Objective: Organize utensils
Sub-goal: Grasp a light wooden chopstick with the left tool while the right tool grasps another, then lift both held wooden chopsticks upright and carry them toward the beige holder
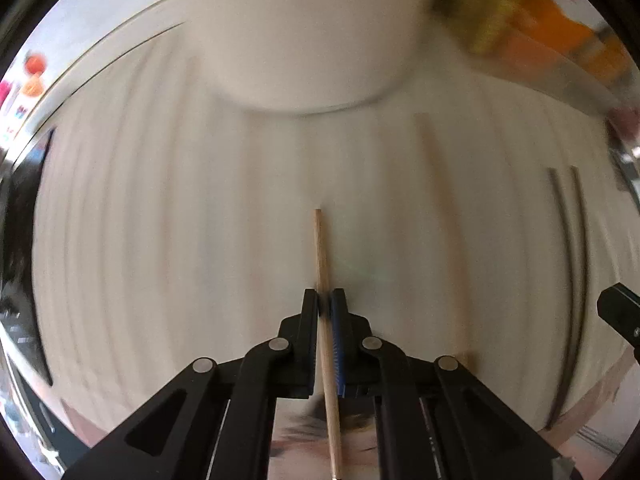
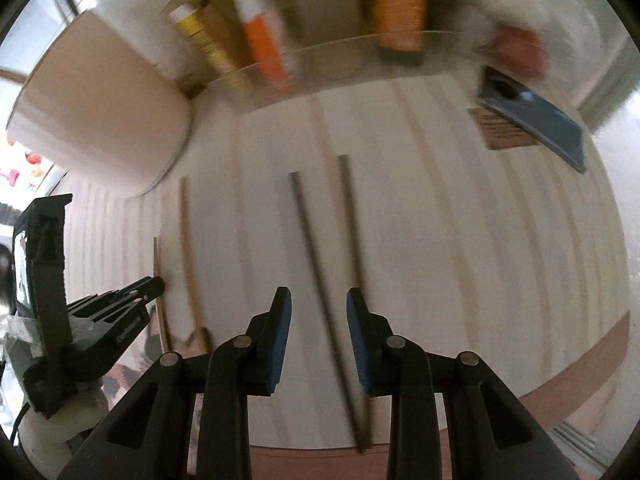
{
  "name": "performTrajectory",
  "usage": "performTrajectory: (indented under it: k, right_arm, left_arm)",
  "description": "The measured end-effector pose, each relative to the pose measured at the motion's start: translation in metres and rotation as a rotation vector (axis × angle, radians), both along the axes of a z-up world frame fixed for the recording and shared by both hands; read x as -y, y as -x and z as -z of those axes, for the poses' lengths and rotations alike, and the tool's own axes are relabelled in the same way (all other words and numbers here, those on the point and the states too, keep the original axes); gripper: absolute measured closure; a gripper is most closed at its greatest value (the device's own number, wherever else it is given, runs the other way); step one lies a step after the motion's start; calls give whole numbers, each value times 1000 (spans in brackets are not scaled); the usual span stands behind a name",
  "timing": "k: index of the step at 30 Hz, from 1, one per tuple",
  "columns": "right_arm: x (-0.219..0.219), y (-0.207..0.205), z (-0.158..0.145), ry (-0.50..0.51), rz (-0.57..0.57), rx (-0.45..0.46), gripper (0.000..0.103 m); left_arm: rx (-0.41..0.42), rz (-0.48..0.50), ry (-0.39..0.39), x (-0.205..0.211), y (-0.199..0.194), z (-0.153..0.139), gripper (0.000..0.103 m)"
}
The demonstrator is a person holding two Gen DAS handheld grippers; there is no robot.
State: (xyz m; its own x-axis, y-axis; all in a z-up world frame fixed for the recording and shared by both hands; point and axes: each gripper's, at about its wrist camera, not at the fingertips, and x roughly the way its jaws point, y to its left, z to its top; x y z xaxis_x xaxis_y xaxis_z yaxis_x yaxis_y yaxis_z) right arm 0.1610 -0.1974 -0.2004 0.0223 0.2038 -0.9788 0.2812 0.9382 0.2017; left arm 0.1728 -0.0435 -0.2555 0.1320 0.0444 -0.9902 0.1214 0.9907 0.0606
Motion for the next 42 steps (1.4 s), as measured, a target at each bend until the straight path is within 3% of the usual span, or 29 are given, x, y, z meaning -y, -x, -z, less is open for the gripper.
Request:
performTrajectory:
  k: [8, 16, 19, 20, 28, 35, 42]
  right_arm:
    - [-89, -29, 27, -77, -132, -34, 72]
    - [-145, -39, 54, 58, -291, -104, 74]
    - [-147, -32, 53, 103, -328, -114, 93]
    - [-146, -30, 53, 113, -334, -118, 95]
    - [-106, 1, 49, 119, -285, -174, 95]
    - [-86, -1, 52, 103, -251, -201, 93]
    - [-78, 4, 48, 104, -250, -200, 88]
  left_arm:
    - [-8, -131, 11, -68, 10, 0, 99]
    - [2, -126, 37, -92, 16, -5, 99]
    - [-1, -105, 45, -88, 27, -1, 99]
    - [0, -96, 45, -76, 27, 7, 99]
    - [13, -77, 56, -63, 28, 12, 98]
    - [-77, -66, 95, -74, 49, 14, 96]
    - [-41, -55, 61, -66, 67, 16, 98]
